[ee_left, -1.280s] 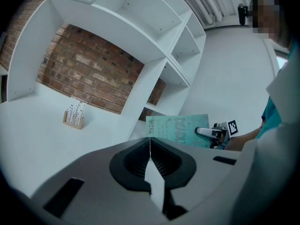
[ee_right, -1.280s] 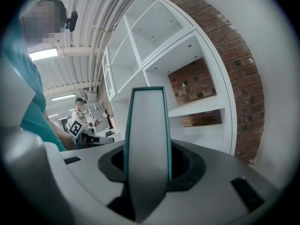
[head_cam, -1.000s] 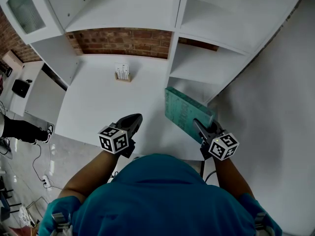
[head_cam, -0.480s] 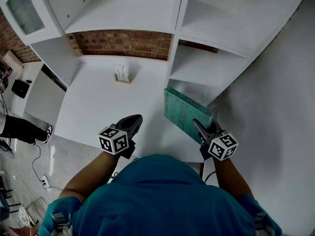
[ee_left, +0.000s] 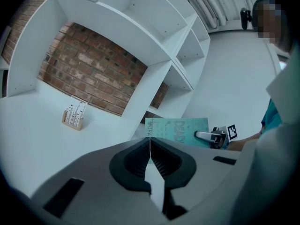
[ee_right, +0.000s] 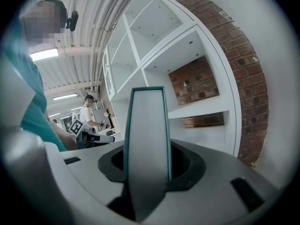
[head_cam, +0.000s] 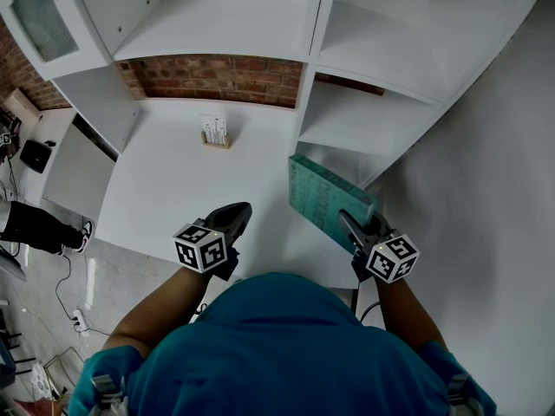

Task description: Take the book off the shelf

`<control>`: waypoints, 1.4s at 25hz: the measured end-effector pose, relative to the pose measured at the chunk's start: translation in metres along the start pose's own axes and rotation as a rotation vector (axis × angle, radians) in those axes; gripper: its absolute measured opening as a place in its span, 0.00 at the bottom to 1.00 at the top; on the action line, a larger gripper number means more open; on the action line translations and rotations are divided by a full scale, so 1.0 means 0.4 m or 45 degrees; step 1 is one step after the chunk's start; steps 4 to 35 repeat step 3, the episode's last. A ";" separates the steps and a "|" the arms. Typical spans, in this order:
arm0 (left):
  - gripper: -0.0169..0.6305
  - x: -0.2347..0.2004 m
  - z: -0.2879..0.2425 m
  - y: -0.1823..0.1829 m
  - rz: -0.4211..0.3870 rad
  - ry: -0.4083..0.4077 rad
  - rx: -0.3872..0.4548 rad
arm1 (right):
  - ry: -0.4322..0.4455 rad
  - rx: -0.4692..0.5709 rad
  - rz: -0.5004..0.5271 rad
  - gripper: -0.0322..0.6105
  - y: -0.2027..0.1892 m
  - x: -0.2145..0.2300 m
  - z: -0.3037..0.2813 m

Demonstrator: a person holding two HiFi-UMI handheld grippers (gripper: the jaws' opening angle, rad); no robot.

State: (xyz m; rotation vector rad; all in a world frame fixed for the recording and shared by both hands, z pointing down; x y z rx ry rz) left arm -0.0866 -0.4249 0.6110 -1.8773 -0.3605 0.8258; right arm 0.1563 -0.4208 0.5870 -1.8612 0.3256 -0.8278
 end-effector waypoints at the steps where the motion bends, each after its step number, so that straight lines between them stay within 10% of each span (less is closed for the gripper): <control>1: 0.05 0.000 -0.001 -0.001 0.001 -0.001 0.000 | 0.001 0.000 0.000 0.32 -0.001 0.001 -0.001; 35: 0.05 0.001 -0.004 -0.002 0.002 -0.002 0.001 | 0.003 0.000 0.000 0.32 -0.002 0.003 -0.001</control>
Point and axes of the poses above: the fingertips, and each gripper's own axes: z backward along the fingers, x to its right, y out of its top, the point moved 1 cm from there along z, backward along the fingers, and after that the axes turned 6 degrees about -z, right-handed, at the moved point
